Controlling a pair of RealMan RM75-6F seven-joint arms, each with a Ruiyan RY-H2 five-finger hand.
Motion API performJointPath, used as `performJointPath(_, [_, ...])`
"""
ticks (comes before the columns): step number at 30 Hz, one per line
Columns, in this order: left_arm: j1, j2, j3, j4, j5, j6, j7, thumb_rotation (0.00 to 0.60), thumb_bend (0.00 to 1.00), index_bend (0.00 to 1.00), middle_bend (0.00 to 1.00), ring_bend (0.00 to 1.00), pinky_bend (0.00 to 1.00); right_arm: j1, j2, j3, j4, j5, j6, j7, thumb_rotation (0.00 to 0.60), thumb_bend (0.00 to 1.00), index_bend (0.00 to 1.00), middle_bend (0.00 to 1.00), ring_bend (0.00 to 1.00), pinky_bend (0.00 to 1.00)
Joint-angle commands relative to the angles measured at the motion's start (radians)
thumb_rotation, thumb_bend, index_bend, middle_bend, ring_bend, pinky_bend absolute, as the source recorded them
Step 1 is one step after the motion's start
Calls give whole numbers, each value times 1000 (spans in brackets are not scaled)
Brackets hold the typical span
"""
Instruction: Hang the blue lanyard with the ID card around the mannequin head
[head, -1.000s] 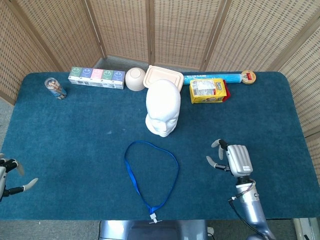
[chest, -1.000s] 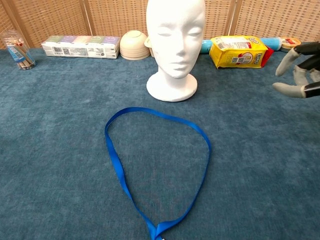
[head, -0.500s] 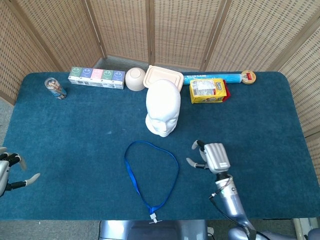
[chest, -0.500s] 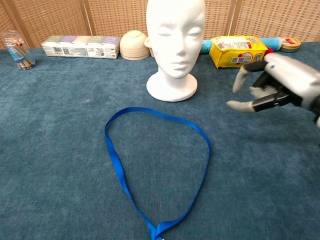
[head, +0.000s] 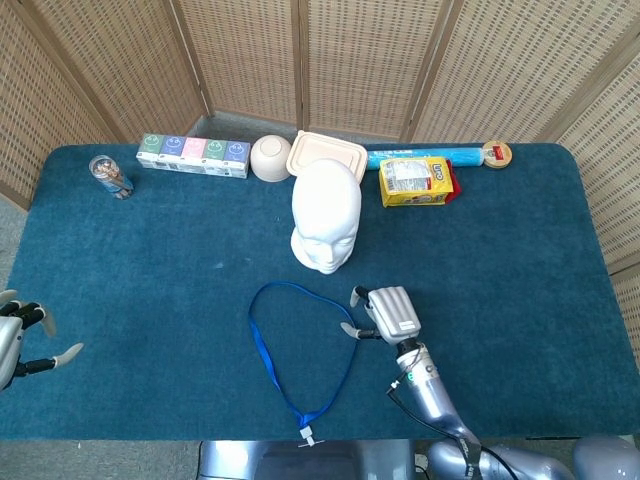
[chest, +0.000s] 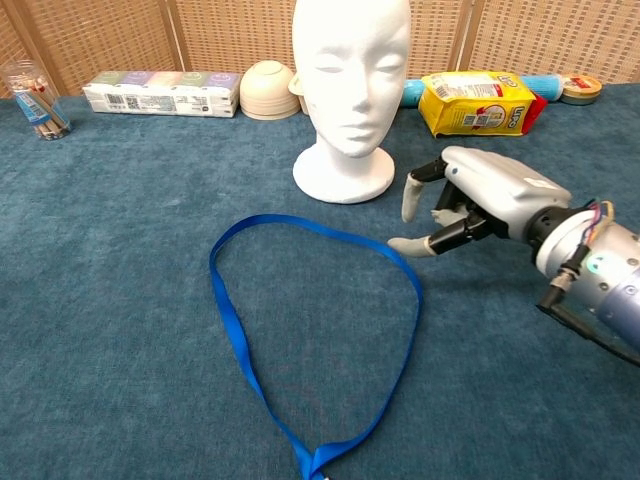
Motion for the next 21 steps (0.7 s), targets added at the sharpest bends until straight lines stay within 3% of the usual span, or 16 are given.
performJointPath(1, [0,-1,2,1,-1,-1,-2,341,109,596,502,371,158,15,-17,7,21,21,-17,-14,406,261,500,987,1000,1000])
performJointPath(21, [-5,-7,7,11,-13,-7,-22,338,109,597,502,372,158,55,-67,14,119,100,-65,-47,406,261,504,987,1000,1000])
